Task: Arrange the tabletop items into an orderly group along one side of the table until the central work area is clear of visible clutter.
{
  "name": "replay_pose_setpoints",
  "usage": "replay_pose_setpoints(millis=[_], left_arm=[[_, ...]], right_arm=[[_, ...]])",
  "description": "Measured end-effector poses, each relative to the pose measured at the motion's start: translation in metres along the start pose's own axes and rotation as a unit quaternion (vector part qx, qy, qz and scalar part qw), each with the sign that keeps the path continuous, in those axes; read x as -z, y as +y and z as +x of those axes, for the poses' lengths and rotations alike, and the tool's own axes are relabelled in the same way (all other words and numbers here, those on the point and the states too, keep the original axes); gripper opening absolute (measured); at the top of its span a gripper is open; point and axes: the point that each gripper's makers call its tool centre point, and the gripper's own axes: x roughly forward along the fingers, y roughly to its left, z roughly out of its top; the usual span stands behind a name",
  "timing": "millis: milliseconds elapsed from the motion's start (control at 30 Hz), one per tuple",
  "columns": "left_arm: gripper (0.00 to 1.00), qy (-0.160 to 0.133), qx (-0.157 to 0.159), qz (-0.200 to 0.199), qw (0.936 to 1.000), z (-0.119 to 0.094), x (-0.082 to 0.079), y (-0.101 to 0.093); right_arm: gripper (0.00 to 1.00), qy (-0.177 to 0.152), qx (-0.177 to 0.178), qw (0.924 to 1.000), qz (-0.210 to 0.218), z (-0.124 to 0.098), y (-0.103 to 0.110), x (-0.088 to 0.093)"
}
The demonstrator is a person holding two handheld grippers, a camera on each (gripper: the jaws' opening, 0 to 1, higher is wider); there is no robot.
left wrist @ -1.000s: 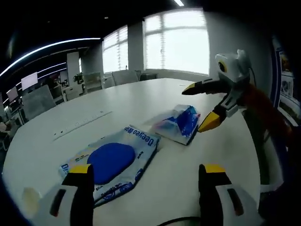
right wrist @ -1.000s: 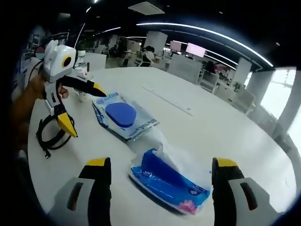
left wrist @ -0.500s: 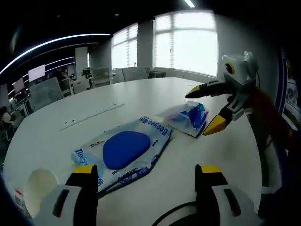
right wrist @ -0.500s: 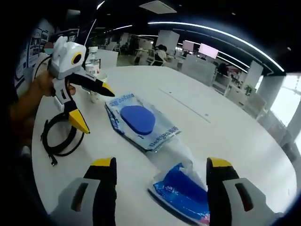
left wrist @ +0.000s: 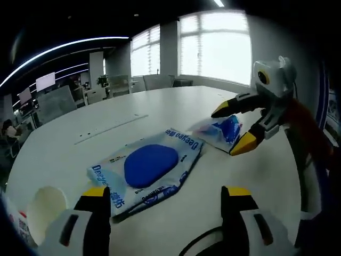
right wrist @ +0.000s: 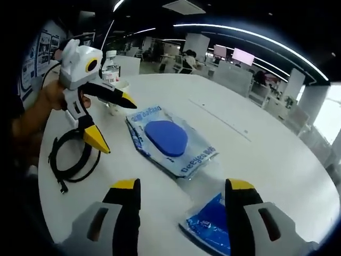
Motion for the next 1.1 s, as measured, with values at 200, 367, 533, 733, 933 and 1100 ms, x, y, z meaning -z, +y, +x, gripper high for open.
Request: replay_pose_setpoints(millis=[200, 367, 533, 733, 933, 1100], left_arm=[[0.84, 0.007, -0.011, 0.0, 0.9999, 0.004, 0.004, 0.007], [0.83, 0.008, -0.018, -0.005, 0.9998, 0.005, 0.005, 0.01], [0.82, 0.012, -0.019, -0.001, 0.9997, 0.007, 0.006, 0.009], [0.77, 0.029, -0.02, 0.02, 0.9992, 0.012, 0.01, 0.006], [0.74, 0.034, -0.012, 0.023, 0.9991, 0.014, 0.01, 0.005], [0.68, 0.037, -0.007, 0.025, 0.999, 0.017, 0.01, 0.004]], right_arm=[[0.57, 0.002, -0.008, 1.0, 0.001, 0.006, -0.001, 0.001], [0.54, 0.004, -0.01, 0.9999, 0.004, 0.009, 0.0, 0.002], [0.49, 0.005, -0.014, 0.9999, 0.005, 0.014, 0.004, 0.006], [0.42, 0.015, -0.018, 0.9996, -0.016, 0.02, 0.011, 0.011], [0.38, 0.014, -0.025, 0.9994, -0.018, 0.026, 0.007, 0.009], [0.35, 0.012, -0.025, 0.9995, -0.015, 0.033, 0.009, 0.009]])
